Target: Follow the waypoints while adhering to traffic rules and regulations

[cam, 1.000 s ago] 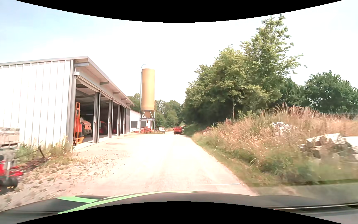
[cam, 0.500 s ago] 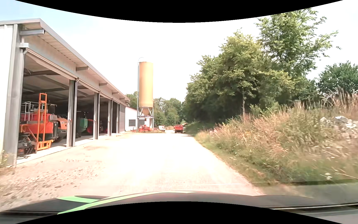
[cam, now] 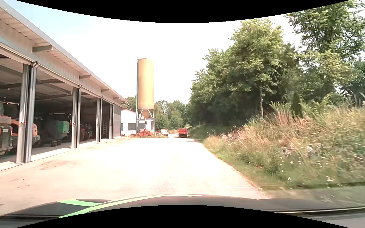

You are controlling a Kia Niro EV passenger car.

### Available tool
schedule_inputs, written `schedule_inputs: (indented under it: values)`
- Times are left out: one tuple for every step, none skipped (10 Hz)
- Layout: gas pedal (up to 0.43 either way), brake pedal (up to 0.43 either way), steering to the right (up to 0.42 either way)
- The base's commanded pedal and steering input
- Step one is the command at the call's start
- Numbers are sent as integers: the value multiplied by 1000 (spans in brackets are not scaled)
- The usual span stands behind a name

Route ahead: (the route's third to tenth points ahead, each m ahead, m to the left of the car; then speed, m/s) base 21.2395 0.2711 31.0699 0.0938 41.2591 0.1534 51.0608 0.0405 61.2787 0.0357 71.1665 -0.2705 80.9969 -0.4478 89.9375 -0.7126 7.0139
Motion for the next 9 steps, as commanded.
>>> schedule_inputs:
  values:
    - [0,0,-4]
    - [0,0,-3]
    - [0,0,-3]
    - [0,0,-3]
    - [0,0,-3]
    - [0,0,-3]
    - [0,0,-2]
    - [0,0,-2]
    - [0,0,-2]
